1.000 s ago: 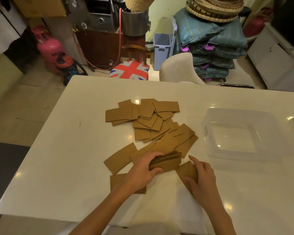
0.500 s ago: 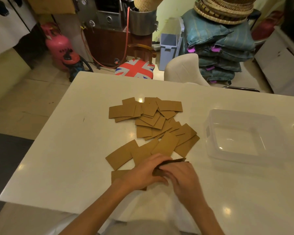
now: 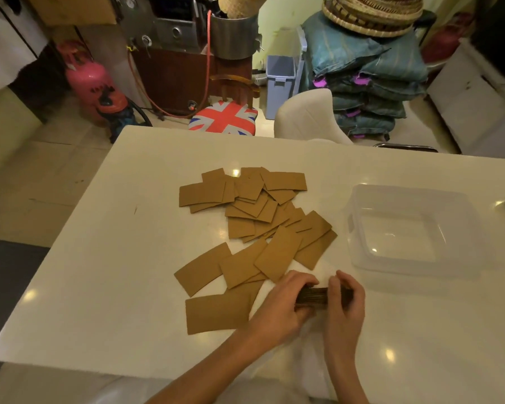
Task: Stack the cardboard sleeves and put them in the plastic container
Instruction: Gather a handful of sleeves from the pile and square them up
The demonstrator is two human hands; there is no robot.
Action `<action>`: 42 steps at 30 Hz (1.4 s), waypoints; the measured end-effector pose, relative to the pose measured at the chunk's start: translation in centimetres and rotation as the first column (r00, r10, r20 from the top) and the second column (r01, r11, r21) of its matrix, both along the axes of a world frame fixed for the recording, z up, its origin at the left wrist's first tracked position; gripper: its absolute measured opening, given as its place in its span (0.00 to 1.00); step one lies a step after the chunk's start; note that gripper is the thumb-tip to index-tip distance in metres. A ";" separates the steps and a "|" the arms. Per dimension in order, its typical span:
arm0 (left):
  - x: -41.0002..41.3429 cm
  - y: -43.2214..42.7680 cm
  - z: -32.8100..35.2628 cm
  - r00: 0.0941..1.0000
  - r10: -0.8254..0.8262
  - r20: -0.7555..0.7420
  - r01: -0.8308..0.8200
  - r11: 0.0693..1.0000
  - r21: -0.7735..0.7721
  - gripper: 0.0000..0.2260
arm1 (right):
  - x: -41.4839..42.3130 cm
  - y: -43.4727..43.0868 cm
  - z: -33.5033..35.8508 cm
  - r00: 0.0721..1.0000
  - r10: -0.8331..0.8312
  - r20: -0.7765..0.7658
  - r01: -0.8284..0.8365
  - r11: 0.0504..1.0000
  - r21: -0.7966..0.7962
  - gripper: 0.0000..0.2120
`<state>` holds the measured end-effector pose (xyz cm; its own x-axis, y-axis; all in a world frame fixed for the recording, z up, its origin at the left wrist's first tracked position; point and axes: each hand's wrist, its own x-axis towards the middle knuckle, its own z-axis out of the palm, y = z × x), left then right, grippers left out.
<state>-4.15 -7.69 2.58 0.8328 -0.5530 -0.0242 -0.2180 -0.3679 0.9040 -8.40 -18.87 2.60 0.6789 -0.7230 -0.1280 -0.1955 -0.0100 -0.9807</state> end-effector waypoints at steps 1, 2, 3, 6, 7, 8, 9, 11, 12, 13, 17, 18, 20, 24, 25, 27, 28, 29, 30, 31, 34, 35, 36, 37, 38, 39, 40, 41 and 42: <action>-0.1 0.3 -0.5 0.998 0.058 -0.039 -0.059 0.998 -0.021 0.20 | 0.0 -0.3 -0.2 1.000 -0.001 -0.027 0.001 1.000 -0.012 0.08; -0.1 0.9 -0.8 0.990 0.117 -0.084 -0.121 0.992 -0.042 0.22 | 0.0 -0.4 -0.3 0.999 -0.009 -0.044 0.008 1.000 -0.011 0.07; -0.2 1.5 -1.1 0.980 0.160 -0.119 -0.168 0.984 -0.061 0.23 | -0.1 -0.2 -0.4 0.999 -0.012 -0.045 0.012 1.000 0.004 0.07; -0.9 2.6 -1.2 0.982 0.184 -0.044 -0.188 0.976 -0.114 0.22 | 0.0 1.6 -0.9 0.999 0.040 -0.029 -0.039 0.999 0.032 0.06; -1.1 2.8 -1.0 0.985 0.172 -0.013 -0.172 0.975 -0.140 0.20 | 0.0 2.1 -1.0 0.998 0.054 -0.023 -0.053 0.998 0.027 0.06; -1.3 2.8 -0.8 0.986 0.165 -0.014 -0.165 0.971 -0.174 0.19 | 0.2 2.5 -1.0 0.998 0.057 -0.019 -0.057 0.998 0.020 0.07; -1.4 2.9 -0.8 0.984 0.175 -0.040 -0.180 0.960 -0.213 0.18 | 0.4 2.7 -1.0 0.998 0.061 -0.012 -0.061 0.998 0.020 0.07; -1.3 2.6 -0.9 0.961 0.250 -0.117 -0.273 0.921 -0.277 0.15 | 0.5 2.6 -1.3 0.997 0.075 -0.004 -0.075 0.997 0.019 0.07; -1.3 2.4 -0.9 0.939 0.310 -0.152 -0.342 0.894 -0.291 0.13 | 0.4 2.5 -1.4 0.996 0.091 -0.016 -0.091 0.996 -0.001 0.09; -1.2 2.0 -1.2 0.909 0.373 -0.183 -0.413 0.862 -0.294 0.12 | 0.2 2.3 -1.5 0.994 0.105 -0.037 -0.106 0.994 -0.030 0.11; -0.9 0.6 -1.6 0.834 0.504 -0.225 -0.551 0.779 -0.300 0.11 | 0.0 1.5 -1.9 0.991 0.117 -0.068 -0.122 0.989 -0.080 0.25; -0.9 0.2 -1.5 0.834 0.505 -0.223 -0.551 0.782 -0.292 0.11 | 0.1 1.3 -1.8 0.990 0.124 -0.061 -0.126 0.991 -0.044 0.25; -1.0 -0.6 -1.4 0.828 0.514 -0.225 -0.560 0.785 -0.265 0.10 | 0.3 0.9 -1.9 0.985 0.169 -0.045 -0.168 0.986 0.009 0.24; -0.8 -1.1 -1.1 0.766 0.594 -0.247 -0.642 0.731 -0.232 0.10 | 0.7 0.1 -1.8 0.974 0.225 -0.023 -0.224 0.973 0.047 0.28; -0.8 -1.2 -0.9 0.756 0.605 -0.251 -0.654 0.715 -0.245 0.11 | 0.8 0.0 -1.5 0.974 0.227 -0.016 -0.226 0.972 0.059 0.29; -0.7 -1.6 -0.7 0.751 0.625 -0.214 -0.660 0.710 -0.243 0.10 | 1.0 0.0 -1.1 0.967 0.254 -0.005 -0.253 0.964 0.084 0.24; -0.7 -1.8 -0.7 0.750 0.636 -0.184 -0.662 0.715 -0.225 0.10 | 1.1 0.0 -1.0 0.962 0.274 -0.007 -0.272 0.959 0.082 0.21; -0.6 -1.9 -0.8 0.748 0.644 -0.160 -0.663 0.719 -0.208 0.10 | 1.1 -0.2 -1.0 0.956 0.294 -0.007 -0.293 0.954 0.062 0.19; -0.6 -2.0 -0.8 0.748 0.648 -0.143 -0.663 0.722 -0.197 0.10 | 1.1 -0.4 -0.9 0.949 0.317 -0.006 -0.316 0.948 0.037 0.17; -0.5 -2.0 -0.9 0.749 0.650 -0.128 -0.661 0.724 -0.197 0.10 | 1.2 -0.6 -0.9 0.943 0.332 -0.006 -0.332 0.943 0.018 0.15; -0.9 -1.9 -0.8 0.739 0.666 -0.100 -0.667 0.704 -0.243 0.11 | 0.9 -0.8 -0.8 0.940 0.341 0.028 -0.341 0.940 0.017 0.10; -1.1 -2.0 -0.6 0.737 0.671 -0.088 -0.667 0.700 -0.255 0.11 | 0.8 -0.7 -0.7 0.941 0.336 0.039 -0.337 0.941 0.013 0.10; -1.3 -2.0 -0.6 0.738 0.670 -0.080 -0.665 0.702 -0.254 0.11 | 0.7 -0.6 -0.6 0.942 0.332 0.038 -0.333 0.943 -0.001 0.10; -1.3 -2.1 -0.7 0.737 0.670 -0.085 -0.668 0.703 -0.244 0.11 | 0.7 -0.6 -0.7 0.943 0.332 0.030 -0.332 0.943 -0.014 0.11; -1.3 -2.0 -1.0 0.733 0.673 -0.103 -0.675 0.699 -0.236 0.11 | 0.7 -0.6 -0.8 0.943 0.332 0.023 -0.332 0.943 -0.021 0.12; -1.2 -2.0 -1.2 0.724 0.679 -0.123 -0.687 0.689 -0.232 0.11 | 0.7 -0.7 -1.0 0.944 0.329 0.021 -0.329 0.944 -0.027 0.12; -1.2 -2.0 -1.3 0.712 0.690 -0.135 -0.699 0.677 -0.230 0.11 | 0.8 -0.7 -1.2 0.948 0.317 0.026 -0.317 0.948 -0.024 0.13; -1.1 -2.1 -1.3 0.702 0.699 -0.137 -0.709 0.667 -0.228 0.11 | 0.9 -0.6 -1.4 0.956 0.293 0.032 -0.293 0.956 -0.010 0.14; -1.2 -2.3 -1.2 0.696 0.705 -0.138 -0.715 0.664 -0.218 0.11 | 0.9 -0.3 -1.3 0.963 0.268 0.034 -0.269 0.963 0.019 0.15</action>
<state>-5.36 -9.94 1.41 0.9767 0.2137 -0.0180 0.0555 -0.1710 0.9837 -7.47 -19.16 1.26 0.8513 -0.5110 -0.1191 -0.1589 -0.0348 -0.9867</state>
